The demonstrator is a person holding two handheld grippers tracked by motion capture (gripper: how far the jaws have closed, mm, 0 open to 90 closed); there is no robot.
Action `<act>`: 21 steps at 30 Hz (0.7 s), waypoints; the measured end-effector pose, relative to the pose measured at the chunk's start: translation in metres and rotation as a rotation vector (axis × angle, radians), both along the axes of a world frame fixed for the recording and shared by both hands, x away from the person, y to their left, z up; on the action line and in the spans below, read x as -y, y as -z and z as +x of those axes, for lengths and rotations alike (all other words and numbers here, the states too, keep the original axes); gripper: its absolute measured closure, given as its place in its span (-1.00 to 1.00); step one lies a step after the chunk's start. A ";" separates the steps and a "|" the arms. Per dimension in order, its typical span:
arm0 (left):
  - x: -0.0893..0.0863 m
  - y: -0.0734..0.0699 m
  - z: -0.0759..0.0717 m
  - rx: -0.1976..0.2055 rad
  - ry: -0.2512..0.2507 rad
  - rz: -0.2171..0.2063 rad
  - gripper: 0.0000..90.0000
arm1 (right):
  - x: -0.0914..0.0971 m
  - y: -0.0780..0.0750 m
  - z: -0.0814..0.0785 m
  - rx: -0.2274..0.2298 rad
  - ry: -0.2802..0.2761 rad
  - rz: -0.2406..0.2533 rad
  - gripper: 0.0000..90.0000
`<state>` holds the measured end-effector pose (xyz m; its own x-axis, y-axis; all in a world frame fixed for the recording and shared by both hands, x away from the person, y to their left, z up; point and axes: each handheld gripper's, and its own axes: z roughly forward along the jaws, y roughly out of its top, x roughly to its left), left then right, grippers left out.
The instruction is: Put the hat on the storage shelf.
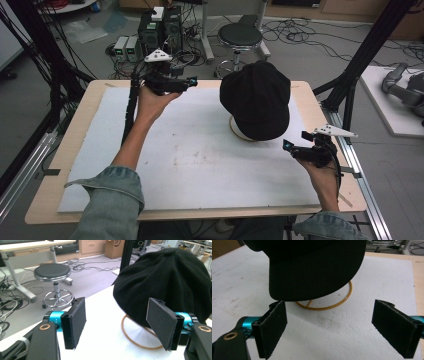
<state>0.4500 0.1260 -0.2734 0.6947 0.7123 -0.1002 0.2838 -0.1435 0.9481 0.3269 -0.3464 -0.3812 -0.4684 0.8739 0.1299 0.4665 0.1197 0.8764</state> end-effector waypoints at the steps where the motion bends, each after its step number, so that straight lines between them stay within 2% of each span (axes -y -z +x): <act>1: -0.007 0.002 -0.004 -0.003 0.000 0.003 -0.29 | 0.000 0.000 0.000 0.000 -0.001 -0.001 -0.72; 5: -0.027 0.007 -0.020 0.014 -0.023 0.029 -0.30 | 0.001 0.001 0.000 -0.003 0.003 -0.002 -0.72; 9: -0.047 0.014 -0.035 0.021 -0.052 0.024 -0.31 | 0.002 0.001 0.000 -0.006 0.006 0.000 -0.72; 13: -0.067 0.026 -0.051 0.029 -0.094 0.055 -0.33 | 0.000 0.001 0.001 -0.003 0.001 -0.005 -0.72; 16: -0.080 0.034 -0.061 0.030 -0.119 0.053 -0.34 | -0.002 0.002 0.002 -0.007 -0.001 -0.008 -0.72; 21: -0.105 0.049 -0.076 0.018 -0.162 0.025 -0.36 | -0.005 0.002 0.004 -0.007 -0.005 -0.010 -0.72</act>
<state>0.3738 0.2310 -0.3223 0.5721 0.8172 -0.0693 0.2880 -0.1211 0.9499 0.3309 -0.3419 -0.3830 -0.4717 0.8729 0.1247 0.4718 0.1304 0.8720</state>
